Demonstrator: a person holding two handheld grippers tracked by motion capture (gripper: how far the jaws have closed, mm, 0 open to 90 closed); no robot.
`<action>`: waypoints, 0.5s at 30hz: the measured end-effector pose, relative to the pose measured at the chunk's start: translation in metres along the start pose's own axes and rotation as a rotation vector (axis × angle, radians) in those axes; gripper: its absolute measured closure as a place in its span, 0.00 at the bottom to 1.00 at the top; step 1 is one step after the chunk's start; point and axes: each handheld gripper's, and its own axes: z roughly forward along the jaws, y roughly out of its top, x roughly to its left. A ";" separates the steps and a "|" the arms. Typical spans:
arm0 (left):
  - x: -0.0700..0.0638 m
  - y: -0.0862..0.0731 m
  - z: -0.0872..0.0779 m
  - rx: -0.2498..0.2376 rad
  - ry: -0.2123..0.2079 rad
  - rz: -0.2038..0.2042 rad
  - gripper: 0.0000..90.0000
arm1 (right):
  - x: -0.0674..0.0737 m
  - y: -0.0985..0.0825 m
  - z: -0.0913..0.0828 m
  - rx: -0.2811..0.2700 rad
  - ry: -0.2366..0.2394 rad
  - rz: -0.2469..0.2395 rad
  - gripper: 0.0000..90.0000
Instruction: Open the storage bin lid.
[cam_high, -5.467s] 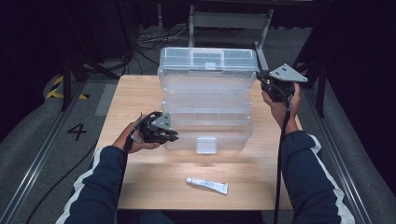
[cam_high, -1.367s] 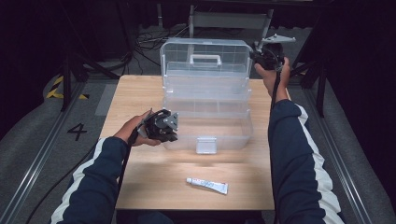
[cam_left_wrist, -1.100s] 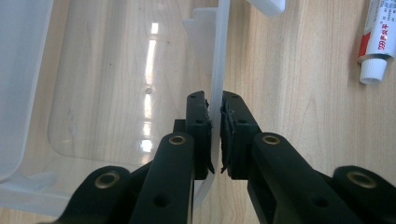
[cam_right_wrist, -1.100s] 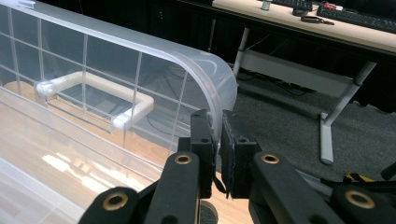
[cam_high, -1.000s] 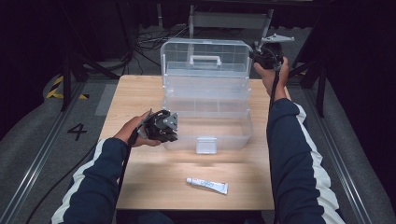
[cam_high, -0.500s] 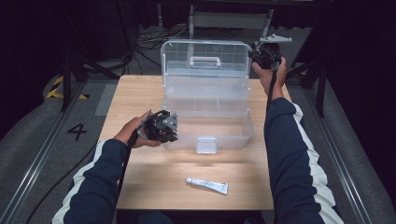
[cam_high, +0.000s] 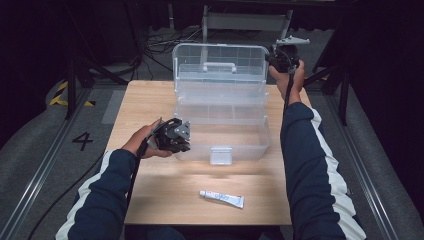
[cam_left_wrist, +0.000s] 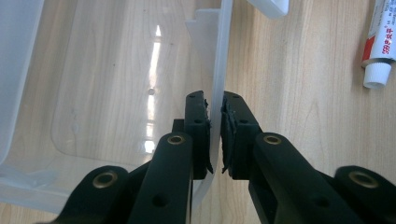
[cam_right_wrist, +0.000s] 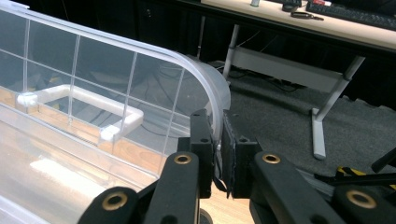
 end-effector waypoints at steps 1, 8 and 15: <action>0.000 0.000 0.000 0.000 0.005 0.001 0.91 | 0.000 0.000 0.001 0.001 -0.002 0.001 0.94; 0.000 -0.001 0.000 -0.012 0.006 -0.003 0.91 | 0.000 -0.001 0.008 0.003 -0.010 0.009 0.94; 0.000 -0.003 0.001 -0.025 0.004 -0.011 0.91 | 0.000 -0.002 0.011 0.002 -0.018 0.006 0.94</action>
